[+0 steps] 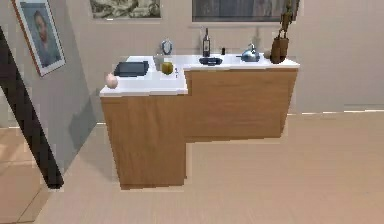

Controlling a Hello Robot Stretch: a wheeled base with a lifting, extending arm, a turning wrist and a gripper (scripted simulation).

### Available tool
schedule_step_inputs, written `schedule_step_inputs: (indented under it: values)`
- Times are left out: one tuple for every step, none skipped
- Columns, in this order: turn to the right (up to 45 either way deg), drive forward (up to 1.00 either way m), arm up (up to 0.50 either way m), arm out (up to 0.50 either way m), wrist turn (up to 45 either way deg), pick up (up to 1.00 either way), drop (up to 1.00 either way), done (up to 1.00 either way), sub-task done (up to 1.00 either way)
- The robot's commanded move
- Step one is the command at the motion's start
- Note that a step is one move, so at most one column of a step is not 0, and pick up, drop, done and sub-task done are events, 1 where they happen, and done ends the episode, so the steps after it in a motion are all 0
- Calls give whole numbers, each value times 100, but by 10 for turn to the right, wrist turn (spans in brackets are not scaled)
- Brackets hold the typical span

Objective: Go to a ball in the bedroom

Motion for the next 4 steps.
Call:
schedule_step_inputs:
  values:
    - [-450,0,0,0,0,0,0,0,0]
    - [-30,0,0,0,0,0,0,0,0]
    - [0,100,0,0,0,0,0,0,0]
    - [-60,0,0,0,0,0,0,0,0]
